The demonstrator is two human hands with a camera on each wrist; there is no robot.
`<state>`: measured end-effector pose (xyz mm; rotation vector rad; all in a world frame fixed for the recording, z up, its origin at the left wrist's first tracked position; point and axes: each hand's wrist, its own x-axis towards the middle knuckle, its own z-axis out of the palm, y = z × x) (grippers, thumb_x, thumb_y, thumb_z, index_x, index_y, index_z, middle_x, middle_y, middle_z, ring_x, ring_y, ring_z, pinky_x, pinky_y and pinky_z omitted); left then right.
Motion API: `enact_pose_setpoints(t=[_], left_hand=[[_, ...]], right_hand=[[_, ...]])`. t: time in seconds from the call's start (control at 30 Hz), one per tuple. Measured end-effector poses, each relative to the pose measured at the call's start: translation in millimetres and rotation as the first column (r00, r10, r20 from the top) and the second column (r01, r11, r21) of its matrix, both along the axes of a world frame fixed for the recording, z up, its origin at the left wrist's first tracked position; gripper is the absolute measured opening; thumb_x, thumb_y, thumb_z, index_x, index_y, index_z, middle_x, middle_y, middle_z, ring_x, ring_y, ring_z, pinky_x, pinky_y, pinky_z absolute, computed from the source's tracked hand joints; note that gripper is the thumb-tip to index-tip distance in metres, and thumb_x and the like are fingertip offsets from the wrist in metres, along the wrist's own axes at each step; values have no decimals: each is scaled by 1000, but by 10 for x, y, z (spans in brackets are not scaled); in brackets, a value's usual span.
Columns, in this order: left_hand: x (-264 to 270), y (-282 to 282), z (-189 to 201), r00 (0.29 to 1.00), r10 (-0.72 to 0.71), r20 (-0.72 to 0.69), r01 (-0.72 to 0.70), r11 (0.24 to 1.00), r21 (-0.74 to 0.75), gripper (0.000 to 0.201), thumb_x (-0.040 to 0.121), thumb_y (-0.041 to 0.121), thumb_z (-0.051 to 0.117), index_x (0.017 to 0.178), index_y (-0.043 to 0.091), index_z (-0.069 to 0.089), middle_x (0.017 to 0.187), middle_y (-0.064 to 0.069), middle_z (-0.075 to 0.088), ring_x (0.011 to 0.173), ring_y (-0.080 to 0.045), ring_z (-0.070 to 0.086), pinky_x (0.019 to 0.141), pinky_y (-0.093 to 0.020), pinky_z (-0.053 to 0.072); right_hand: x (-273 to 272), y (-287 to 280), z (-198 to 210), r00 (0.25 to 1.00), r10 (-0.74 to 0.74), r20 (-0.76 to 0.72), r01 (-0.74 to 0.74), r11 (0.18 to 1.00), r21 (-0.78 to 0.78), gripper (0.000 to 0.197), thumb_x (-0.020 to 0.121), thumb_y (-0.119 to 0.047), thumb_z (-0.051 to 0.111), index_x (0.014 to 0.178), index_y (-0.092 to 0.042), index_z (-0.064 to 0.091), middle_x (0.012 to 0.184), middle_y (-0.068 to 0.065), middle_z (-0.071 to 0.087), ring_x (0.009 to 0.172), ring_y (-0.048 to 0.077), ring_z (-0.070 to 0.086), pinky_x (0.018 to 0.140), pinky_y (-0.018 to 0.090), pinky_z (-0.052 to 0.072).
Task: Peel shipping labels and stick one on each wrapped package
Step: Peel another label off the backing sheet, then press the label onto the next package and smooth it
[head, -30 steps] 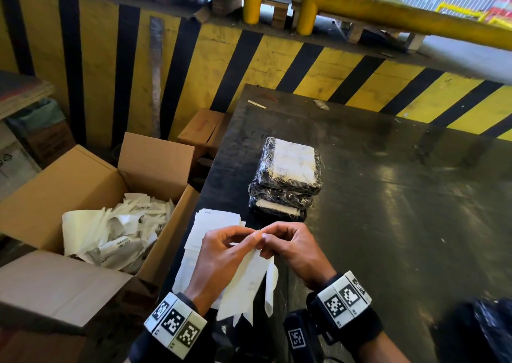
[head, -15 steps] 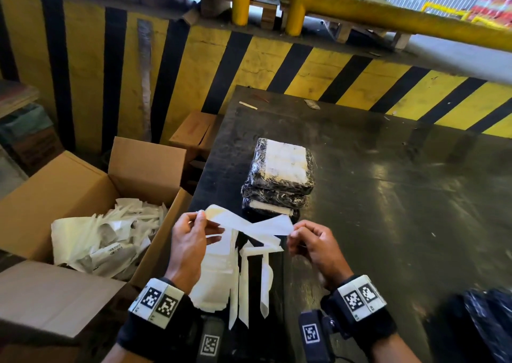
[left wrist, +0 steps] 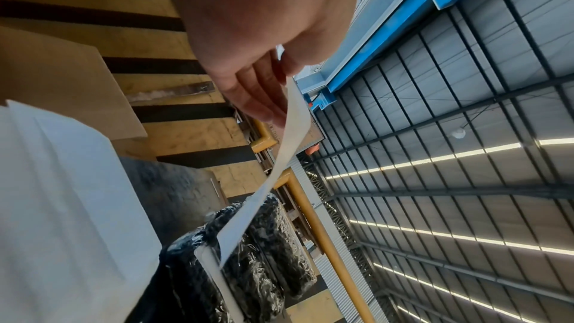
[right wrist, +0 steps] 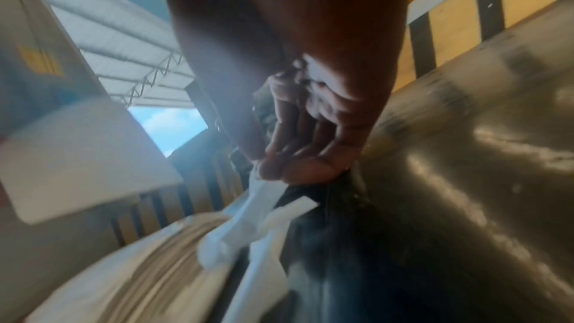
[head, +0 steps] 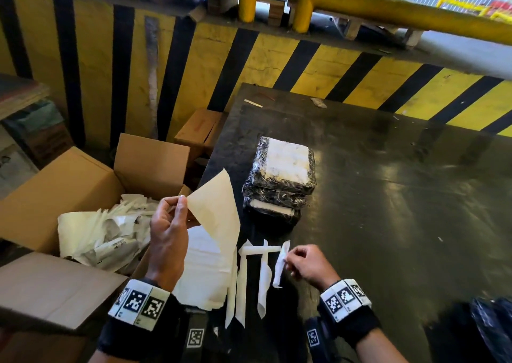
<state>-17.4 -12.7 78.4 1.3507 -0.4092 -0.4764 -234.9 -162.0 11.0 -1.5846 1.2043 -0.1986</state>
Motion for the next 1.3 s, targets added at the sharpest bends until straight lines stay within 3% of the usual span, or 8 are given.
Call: enact_pose_setpoints(t=[0.23, 0.4, 0.53, 0.67, 0.87, 0.97, 1.17, 1.3], left_hand=[[-268, -70, 24, 981, -102, 165, 102, 995, 11, 21, 88, 34, 52, 88, 15, 61, 76, 1, 69, 75, -15, 66, 70, -33, 57], [-474, -184, 128, 943, -267, 199, 274, 962, -8, 12, 91, 13, 55, 84, 7, 63, 69, 2, 64, 66, -8, 59, 61, -19, 52], [-614, -292, 154, 832, -422, 359, 426, 902, 74, 13, 85, 18, 68, 74, 25, 71, 70, -1, 63, 65, -12, 54, 60, -22, 46], [-740, -326, 185, 652, -532, 540, 516, 834, 198, 11, 79, 28, 71, 75, 39, 72, 70, 13, 60, 61, -7, 51, 58, -20, 41], [-909, -278, 209, 581, -582, 569, 539, 799, 266, 9, 76, 41, 73, 80, 33, 76, 70, 9, 59, 61, -10, 51, 54, -21, 41], [-947, -254, 207, 565, -537, 626, 481, 831, 279, 10, 76, 36, 73, 79, 26, 76, 73, 12, 60, 61, -11, 54, 56, -15, 41], [-932, -247, 154, 735, -400, 547, 339, 916, 215, 18, 78, 34, 70, 88, 20, 72, 80, 1, 67, 73, -19, 61, 63, -25, 50], [-930, -473, 172, 944, -269, 192, 244, 959, 142, 24, 84, 30, 62, 97, 12, 70, 87, -1, 73, 81, -17, 68, 65, -19, 52]], right_hand=[[111, -2, -128, 968, 225, -107, -234, 969, -80, 27, 79, -20, 74, 57, -14, 59, 51, -3, 59, 42, 7, 52, 42, 18, 40], [19, -105, 111, 990, 115, 79, -109, 991, -82, 38, 88, -32, 64, 56, -11, 58, 49, 0, 56, 38, 7, 50, 44, 21, 42], [-75, -229, 547, 944, -85, 320, 43, 990, 136, 59, 92, -50, 48, 56, -4, 61, 51, 10, 57, 38, 16, 50, 40, 20, 40], [-141, -326, 762, 956, 42, 290, -145, 928, 343, 79, 85, -71, 36, 59, -4, 68, 58, 14, 64, 42, 19, 54, 41, 21, 42], [-341, -344, 715, 915, 106, 389, -242, 916, 319, 16, 86, -12, 62, 73, -4, 65, 62, 9, 66, 46, 15, 59, 44, 22, 49], [-421, -407, 749, 864, 13, 504, -150, 961, 232, 8, 86, -2, 61, 81, 1, 66, 73, 10, 69, 59, 17, 63, 52, 22, 52], [-515, -536, 922, 816, -6, 579, -34, 998, 59, 9, 88, -9, 61, 90, -6, 69, 93, 9, 74, 85, 20, 68, 77, 35, 54], [-487, -545, 979, 806, -4, 591, -25, 999, 41, 12, 89, -9, 60, 89, -10, 71, 95, 8, 74, 82, 17, 65, 72, 29, 52]])
